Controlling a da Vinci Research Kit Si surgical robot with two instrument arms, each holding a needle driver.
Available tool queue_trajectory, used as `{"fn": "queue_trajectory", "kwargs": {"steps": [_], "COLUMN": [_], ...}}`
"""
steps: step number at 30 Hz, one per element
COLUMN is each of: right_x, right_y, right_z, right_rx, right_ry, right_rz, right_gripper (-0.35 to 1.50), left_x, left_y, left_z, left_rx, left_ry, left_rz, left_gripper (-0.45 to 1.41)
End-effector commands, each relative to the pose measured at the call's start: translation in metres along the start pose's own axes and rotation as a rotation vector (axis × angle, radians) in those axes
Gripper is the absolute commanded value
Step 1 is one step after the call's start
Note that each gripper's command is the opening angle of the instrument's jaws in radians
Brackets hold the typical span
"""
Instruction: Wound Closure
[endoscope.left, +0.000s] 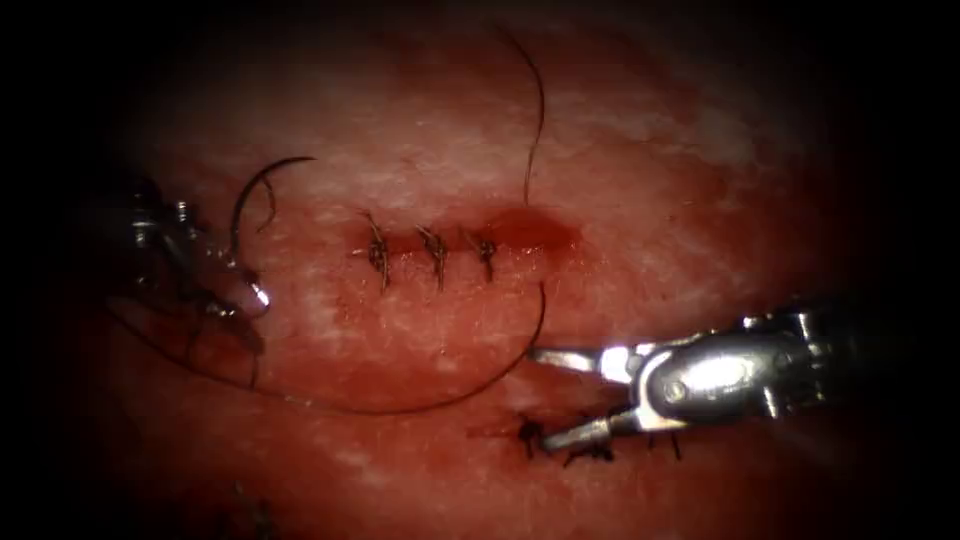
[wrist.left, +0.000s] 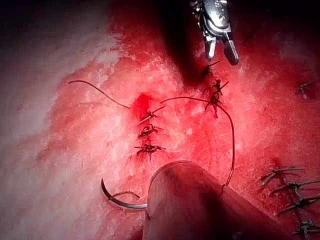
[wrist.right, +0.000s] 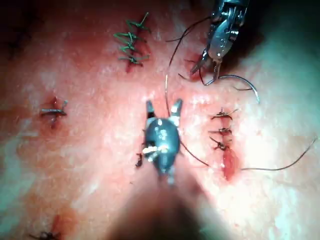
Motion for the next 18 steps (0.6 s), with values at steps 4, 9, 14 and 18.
{"fn": "queue_trajectory", "kwargs": {"steps": [4,9,14,18], "right_x": [-0.0004,-0.0004,-0.0004,-0.0003], "right_y": [-0.0007,-0.0008,-0.0008,-0.0008], "right_z": [0.0010,0.0013,0.0013,0.0015], "right_rx": [0.001,-0.003,-0.003,-0.005], "right_ry": [0.000,-0.002,-0.002,-0.003], "right_rz": [0.006,0.006,0.006,0.006], "right_gripper": [0.68,0.68,0.68,0.68], "left_x": [-0.0010,-0.0015,-0.0013,-0.0014], "left_y": [0.0000,-0.0011,-0.0024,-0.0033], "left_z": [0.0021,0.0043,0.0063,0.0074], "left_rx": [-0.013,-0.018,-0.035,-0.041], "left_ry": [-0.027,-0.059,-0.061,-0.062], "left_rz": [-0.039,-0.048,-0.071,-0.076], "left_gripper": [0.12,0.05,0.07,0.02]}}
